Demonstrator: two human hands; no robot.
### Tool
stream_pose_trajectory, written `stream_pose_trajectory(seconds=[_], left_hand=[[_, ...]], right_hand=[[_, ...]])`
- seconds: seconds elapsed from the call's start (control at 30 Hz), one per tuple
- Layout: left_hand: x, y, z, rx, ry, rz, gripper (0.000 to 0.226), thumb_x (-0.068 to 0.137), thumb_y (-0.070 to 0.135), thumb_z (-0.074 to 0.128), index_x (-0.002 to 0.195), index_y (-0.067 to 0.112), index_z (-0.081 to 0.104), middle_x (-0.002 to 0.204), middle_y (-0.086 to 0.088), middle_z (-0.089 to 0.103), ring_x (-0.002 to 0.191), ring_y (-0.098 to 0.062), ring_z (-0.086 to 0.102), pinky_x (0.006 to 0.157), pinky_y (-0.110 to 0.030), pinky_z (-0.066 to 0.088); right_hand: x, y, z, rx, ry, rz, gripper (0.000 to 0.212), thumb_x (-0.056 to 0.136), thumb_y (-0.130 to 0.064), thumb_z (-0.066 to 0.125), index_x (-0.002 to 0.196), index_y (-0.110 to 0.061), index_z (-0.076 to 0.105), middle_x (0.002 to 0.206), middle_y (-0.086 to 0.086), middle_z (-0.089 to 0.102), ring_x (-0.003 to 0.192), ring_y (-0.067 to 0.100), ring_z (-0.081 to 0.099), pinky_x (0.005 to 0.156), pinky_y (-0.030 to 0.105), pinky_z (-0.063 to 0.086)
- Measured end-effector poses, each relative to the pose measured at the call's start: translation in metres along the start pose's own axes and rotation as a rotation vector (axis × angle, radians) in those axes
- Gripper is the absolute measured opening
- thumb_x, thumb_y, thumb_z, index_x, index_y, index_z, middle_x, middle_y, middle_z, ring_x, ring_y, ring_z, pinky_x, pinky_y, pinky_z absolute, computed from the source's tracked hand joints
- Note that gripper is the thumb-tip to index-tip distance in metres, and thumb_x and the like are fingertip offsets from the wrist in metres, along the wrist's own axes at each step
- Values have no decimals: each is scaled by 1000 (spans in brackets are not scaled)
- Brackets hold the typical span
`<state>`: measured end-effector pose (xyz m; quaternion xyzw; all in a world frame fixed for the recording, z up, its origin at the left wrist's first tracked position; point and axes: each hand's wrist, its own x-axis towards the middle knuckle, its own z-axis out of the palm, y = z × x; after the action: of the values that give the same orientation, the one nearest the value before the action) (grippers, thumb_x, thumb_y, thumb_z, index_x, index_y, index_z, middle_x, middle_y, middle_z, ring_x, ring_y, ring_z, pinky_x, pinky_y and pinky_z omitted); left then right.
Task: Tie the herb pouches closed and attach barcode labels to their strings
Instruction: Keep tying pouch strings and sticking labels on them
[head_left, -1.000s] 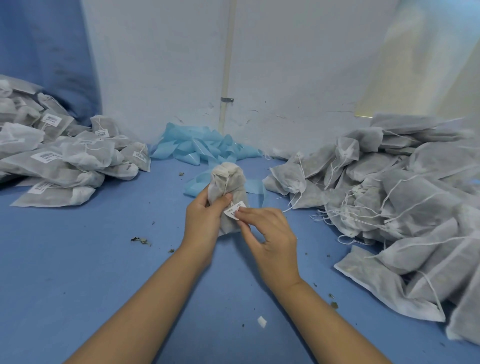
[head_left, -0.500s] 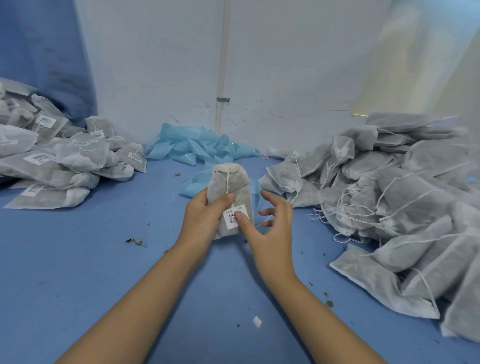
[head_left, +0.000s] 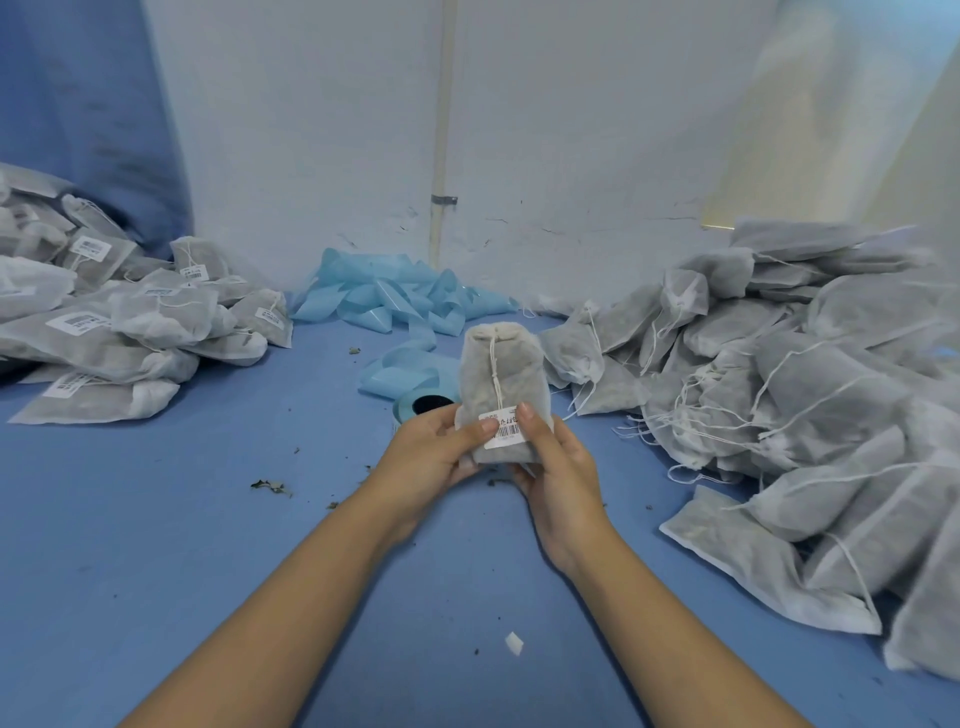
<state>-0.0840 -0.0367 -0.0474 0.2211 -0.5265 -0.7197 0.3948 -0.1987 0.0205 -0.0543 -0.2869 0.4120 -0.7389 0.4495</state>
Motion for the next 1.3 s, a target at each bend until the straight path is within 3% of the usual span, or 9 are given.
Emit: stream_pose_trajectory(seconds=[0.17,0.3,0.37,0.5,0.57,0.77,0.97,1.17,1.3], left_hand=[[0,2,1,84,2,-37,21,90,16,62,107,5,66,102,-8,73,93,-18,71,76,-24,57],[-4,1,3,282,25,-136,24,88,29,64,99,7,65,71,-9,70,56,-16,66,53,-21,53],[-3,4,4,182,91,-78,15,88,22,63,91,7,64,65,-8,65,50,-11,60,49,-18,49],[8,31,-7,-499,194,235,27,78,9,63,105,12,60,122,1,63,111,-11,63,74,-27,58],[10,40,-14,-641,189,273,28,85,0,56,108,15,52,143,4,47,118,-13,58,78,-34,58],[4,31,-2,-471,38,139,25,95,3,44,116,4,56,110,-6,71,101,-16,68,74,-27,58],[13,21,21,-252,14,6,22,93,2,44,103,9,63,91,-7,75,81,-19,73,64,-22,56],[33,8,38,-96,36,-46,25,94,1,43,99,11,66,84,-5,75,72,-17,71,64,-22,55],[39,-3,42,-13,79,-38,26,93,-1,43,95,10,66,78,-4,74,68,-16,70,65,-21,54]], right_hand=[[2,1,-2,28,27,-4,16,85,-21,65,93,-7,65,93,13,70,84,21,67,73,28,56],[3,1,-3,34,72,-7,17,83,-24,67,90,-9,66,85,8,70,73,14,66,63,21,53],[4,1,-2,0,87,6,27,75,-34,70,89,-11,67,78,0,69,68,11,61,61,19,49],[8,1,-5,6,126,64,47,58,-46,74,90,-12,72,60,-13,59,56,6,49,56,18,46],[10,1,-7,45,137,77,44,59,-42,76,90,-10,72,63,-10,60,56,7,50,56,18,47],[14,3,-14,146,178,71,10,87,-14,67,97,-13,66,86,-2,64,64,11,60,61,23,51],[40,-14,-28,49,298,-91,38,92,2,50,122,-20,57,95,-5,58,83,15,61,69,21,51],[79,-30,-40,-13,373,-83,37,96,-2,44,128,-15,55,95,1,58,73,12,61,57,16,50],[92,-35,-43,7,374,-28,27,98,-11,45,122,-11,57,115,1,58,74,14,62,57,19,50]])
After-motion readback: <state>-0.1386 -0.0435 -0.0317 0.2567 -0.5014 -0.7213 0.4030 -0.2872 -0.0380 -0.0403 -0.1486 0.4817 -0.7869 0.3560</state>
